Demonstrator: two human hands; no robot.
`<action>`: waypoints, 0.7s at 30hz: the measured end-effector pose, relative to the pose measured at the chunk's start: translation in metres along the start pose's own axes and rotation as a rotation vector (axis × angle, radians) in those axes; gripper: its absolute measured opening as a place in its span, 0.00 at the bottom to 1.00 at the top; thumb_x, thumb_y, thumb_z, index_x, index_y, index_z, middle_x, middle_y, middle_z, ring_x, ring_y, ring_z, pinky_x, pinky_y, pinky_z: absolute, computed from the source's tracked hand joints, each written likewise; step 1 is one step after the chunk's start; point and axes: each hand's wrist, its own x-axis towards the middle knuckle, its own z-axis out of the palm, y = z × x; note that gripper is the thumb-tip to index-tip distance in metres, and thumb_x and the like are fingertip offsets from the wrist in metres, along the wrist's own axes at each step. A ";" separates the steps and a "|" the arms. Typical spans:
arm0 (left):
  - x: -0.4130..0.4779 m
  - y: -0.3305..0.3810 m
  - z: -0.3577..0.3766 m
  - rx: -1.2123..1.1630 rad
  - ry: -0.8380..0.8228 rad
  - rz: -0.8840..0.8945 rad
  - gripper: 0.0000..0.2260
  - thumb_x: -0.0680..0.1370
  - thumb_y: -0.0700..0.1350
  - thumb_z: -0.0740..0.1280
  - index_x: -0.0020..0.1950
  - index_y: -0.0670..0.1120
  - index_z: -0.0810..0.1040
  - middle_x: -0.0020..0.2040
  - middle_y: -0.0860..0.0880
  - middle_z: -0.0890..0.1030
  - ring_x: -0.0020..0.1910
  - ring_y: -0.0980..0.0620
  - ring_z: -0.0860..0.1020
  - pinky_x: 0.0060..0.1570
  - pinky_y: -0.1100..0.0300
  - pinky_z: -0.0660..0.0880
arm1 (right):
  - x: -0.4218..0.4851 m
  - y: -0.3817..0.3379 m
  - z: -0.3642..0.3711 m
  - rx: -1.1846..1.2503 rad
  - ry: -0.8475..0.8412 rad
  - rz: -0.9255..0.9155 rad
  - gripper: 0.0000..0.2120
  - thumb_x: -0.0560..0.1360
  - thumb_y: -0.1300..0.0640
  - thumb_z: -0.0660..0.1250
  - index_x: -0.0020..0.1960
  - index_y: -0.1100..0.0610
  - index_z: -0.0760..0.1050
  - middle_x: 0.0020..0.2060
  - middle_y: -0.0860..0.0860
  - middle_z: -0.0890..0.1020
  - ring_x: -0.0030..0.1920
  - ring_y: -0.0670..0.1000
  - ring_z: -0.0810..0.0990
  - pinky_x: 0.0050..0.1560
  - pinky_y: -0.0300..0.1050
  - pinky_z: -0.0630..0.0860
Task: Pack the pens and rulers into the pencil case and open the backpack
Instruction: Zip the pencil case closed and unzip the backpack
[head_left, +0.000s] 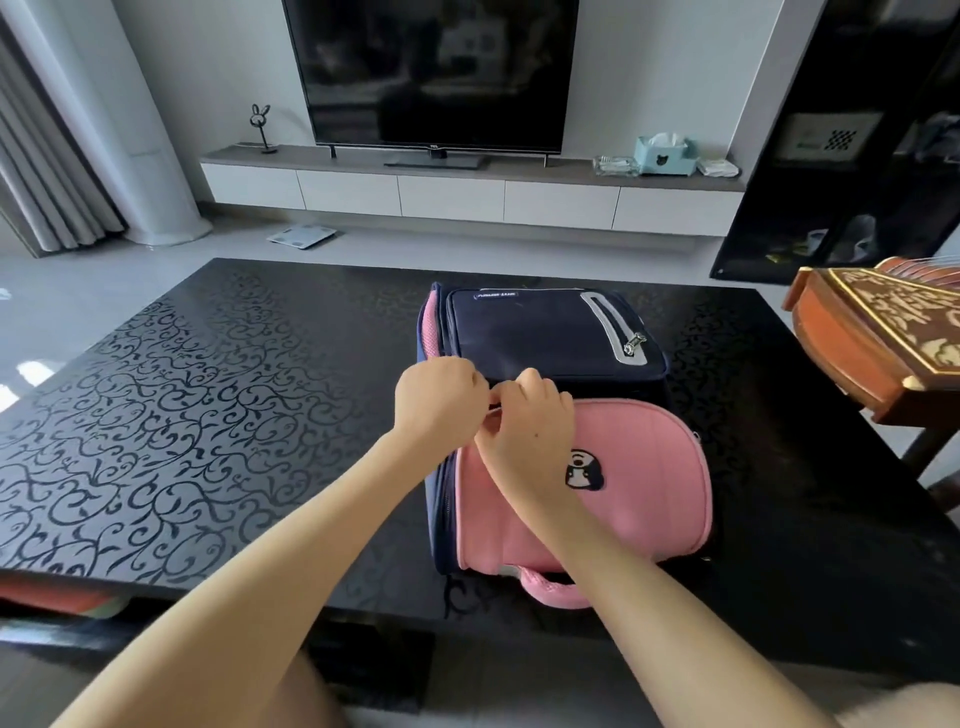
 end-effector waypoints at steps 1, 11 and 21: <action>-0.001 -0.002 0.000 -0.042 -0.029 -0.005 0.15 0.74 0.37 0.57 0.28 0.45 0.60 0.27 0.50 0.64 0.33 0.47 0.66 0.25 0.59 0.55 | 0.002 -0.003 0.002 0.017 0.007 0.021 0.10 0.64 0.55 0.58 0.27 0.56 0.72 0.27 0.51 0.71 0.28 0.55 0.70 0.31 0.45 0.62; 0.002 -0.041 -0.005 -0.360 0.114 0.199 0.13 0.77 0.36 0.59 0.59 0.44 0.77 0.58 0.48 0.78 0.57 0.46 0.73 0.56 0.55 0.70 | 0.003 -0.007 -0.001 -0.111 -0.041 -0.030 0.11 0.67 0.56 0.60 0.27 0.56 0.71 0.26 0.51 0.73 0.27 0.54 0.70 0.32 0.44 0.57; 0.017 -0.051 0.013 0.177 0.316 0.797 0.22 0.56 0.29 0.78 0.48 0.39 0.82 0.47 0.43 0.85 0.45 0.47 0.84 0.48 0.48 0.79 | -0.006 0.006 -0.016 -0.093 -0.013 -0.166 0.10 0.68 0.60 0.63 0.28 0.58 0.70 0.29 0.52 0.73 0.28 0.54 0.70 0.29 0.44 0.61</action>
